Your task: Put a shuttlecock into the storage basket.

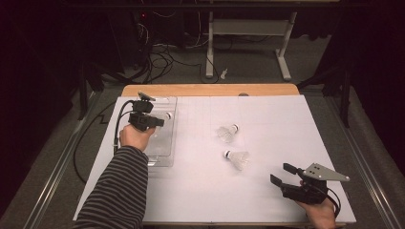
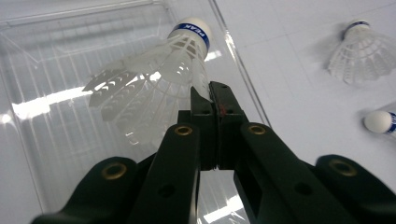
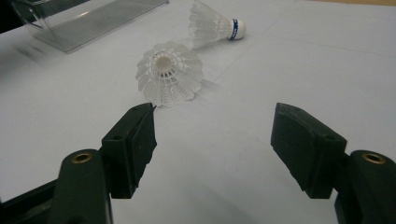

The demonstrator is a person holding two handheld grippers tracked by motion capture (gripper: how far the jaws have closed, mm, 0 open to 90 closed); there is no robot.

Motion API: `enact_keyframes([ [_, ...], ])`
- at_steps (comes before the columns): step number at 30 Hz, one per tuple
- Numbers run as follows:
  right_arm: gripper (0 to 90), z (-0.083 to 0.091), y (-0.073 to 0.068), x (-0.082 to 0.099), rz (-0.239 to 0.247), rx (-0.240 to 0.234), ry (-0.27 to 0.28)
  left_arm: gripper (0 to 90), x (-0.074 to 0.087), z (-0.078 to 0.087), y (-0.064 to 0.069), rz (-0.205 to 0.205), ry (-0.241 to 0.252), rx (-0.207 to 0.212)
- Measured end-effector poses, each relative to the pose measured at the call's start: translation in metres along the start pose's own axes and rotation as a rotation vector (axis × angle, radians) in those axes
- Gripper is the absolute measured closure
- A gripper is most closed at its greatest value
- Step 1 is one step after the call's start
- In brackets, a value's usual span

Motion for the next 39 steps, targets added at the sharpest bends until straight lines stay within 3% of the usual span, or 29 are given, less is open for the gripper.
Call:
enact_keyframes([
  [10,31.3,-0.001,0.000,0.000,-0.002,-0.004,-0.001,89.1,-0.010,-0.015,-0.004,0.002,-0.032,-0.047],
  [20,31.3,-0.001,-0.001,0.000,0.001,-0.005,-0.001,89.1,-0.017,-0.025,-0.011,0.042,-0.034,-0.057],
  [26,31.3,-0.001,-0.001,0.000,0.002,-0.006,-0.003,88.8,-0.016,-0.032,-0.013,0.019,-0.054,-0.091],
  [39,31.3,-0.001,-0.001,0.000,0.004,-0.006,-0.004,88.7,-0.016,-0.041,-0.012,0.023,-0.070,-0.082],
])
Point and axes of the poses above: each handheld gripper's, and its own axes: z roughly backward along the jaws, x roughly out of its underside, y roughly to its right, the point moved 6 cm from there along -z, roughly forward along the jaws, and after that the axes turned 6 degrees about x, right-handed, at the moved point
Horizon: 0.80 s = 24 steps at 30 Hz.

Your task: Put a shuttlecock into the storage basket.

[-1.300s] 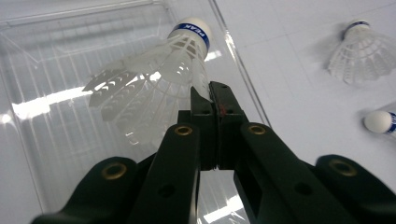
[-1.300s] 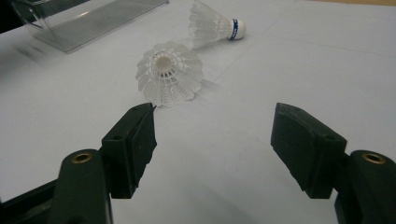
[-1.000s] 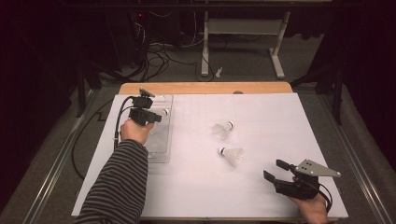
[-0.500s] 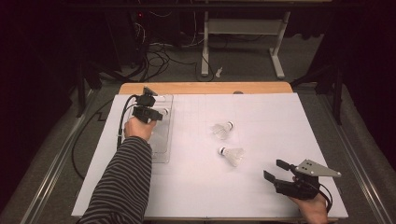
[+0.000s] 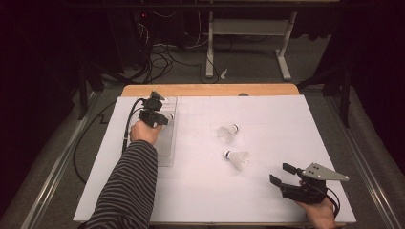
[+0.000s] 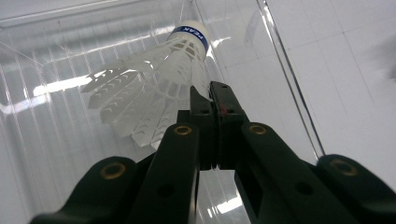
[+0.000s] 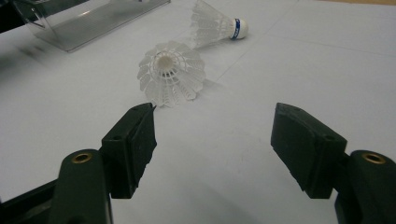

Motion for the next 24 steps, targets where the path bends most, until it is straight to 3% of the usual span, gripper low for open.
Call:
enact_keyframes([
  [11,31.3,0.0004,0.0000,0.0000,0.001,0.000,0.002,86.0,0.0014,0.0002,0.0013,-0.005,-0.011,0.009],
  [24,31.3,0.0010,0.0002,0.0002,0.000,0.001,0.002,74.3,0.0050,0.0052,0.0039,-0.028,-0.028,0.016],
])
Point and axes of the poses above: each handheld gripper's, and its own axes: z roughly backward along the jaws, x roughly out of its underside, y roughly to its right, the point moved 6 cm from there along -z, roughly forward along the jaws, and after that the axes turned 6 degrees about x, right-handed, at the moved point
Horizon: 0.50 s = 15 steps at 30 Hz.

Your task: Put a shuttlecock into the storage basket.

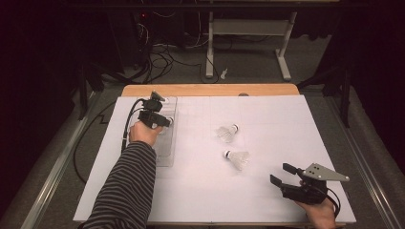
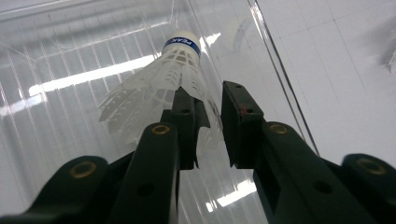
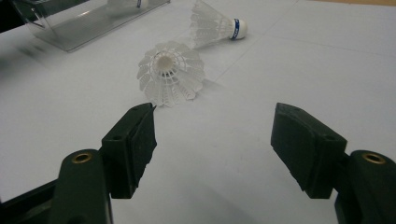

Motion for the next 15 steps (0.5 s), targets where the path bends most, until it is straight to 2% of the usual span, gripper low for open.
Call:
enact_keyframes([
  [15,31.4,0.0006,0.0008,0.0002,0.001,0.003,0.001,59.7,0.0044,0.0055,0.0060,-0.018,-0.017,-0.002],
])
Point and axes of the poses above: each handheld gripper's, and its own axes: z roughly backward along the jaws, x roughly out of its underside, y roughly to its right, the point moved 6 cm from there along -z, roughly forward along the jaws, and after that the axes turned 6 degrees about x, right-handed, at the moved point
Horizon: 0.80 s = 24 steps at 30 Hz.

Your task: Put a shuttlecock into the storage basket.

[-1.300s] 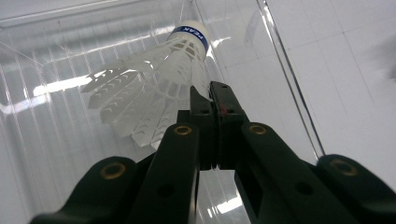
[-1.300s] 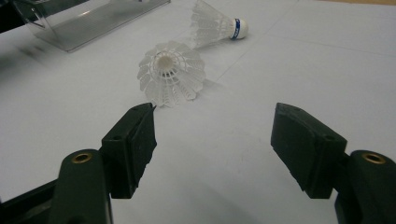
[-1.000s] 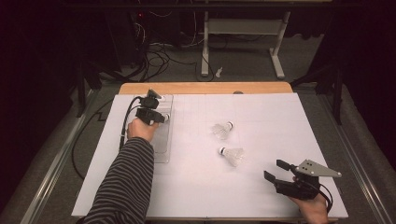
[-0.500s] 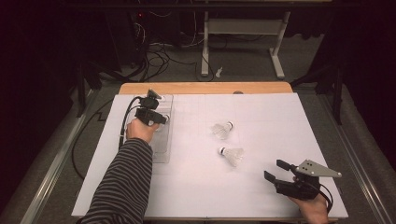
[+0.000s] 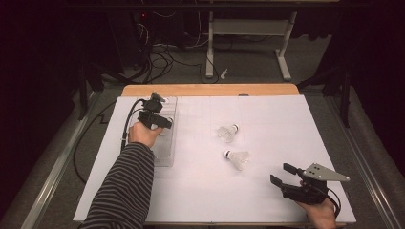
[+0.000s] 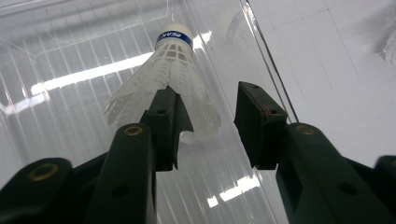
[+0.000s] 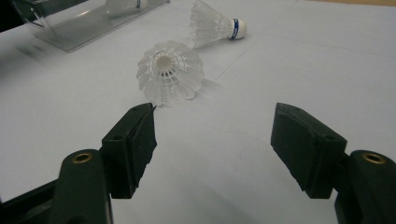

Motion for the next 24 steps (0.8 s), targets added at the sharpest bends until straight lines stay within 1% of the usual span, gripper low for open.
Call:
enact_keyframes([
  [3,31.4,0.000,0.000,0.000,0.000,0.000,0.001,58.9,0.002,0.001,0.000,0.002,0.013,0.002],
  [5,31.4,0.000,0.000,0.000,0.002,-0.001,0.001,58.5,0.004,0.000,0.000,-0.002,0.008,-0.001],
  [7,31.4,0.000,0.000,0.000,0.001,-0.001,0.001,57.6,0.006,0.000,-0.001,-0.006,0.003,-0.014],
  [9,31.4,0.000,0.000,0.000,0.000,-0.001,0.002,57.1,0.006,0.001,0.000,-0.003,0.014,-0.009],
  [14,31.4,0.000,0.000,0.000,0.002,-0.001,0.001,54.8,0.010,0.004,0.002,-0.009,0.013,0.003],
  [15,31.4,0.000,0.000,0.000,0.002,-0.001,0.001,54.6,0.010,0.004,0.003,-0.007,0.018,0.014],
  [24,31.4,0.000,0.000,0.000,0.000,0.000,0.001,51.6,0.016,0.011,0.005,-0.021,0.049,0.021],
])
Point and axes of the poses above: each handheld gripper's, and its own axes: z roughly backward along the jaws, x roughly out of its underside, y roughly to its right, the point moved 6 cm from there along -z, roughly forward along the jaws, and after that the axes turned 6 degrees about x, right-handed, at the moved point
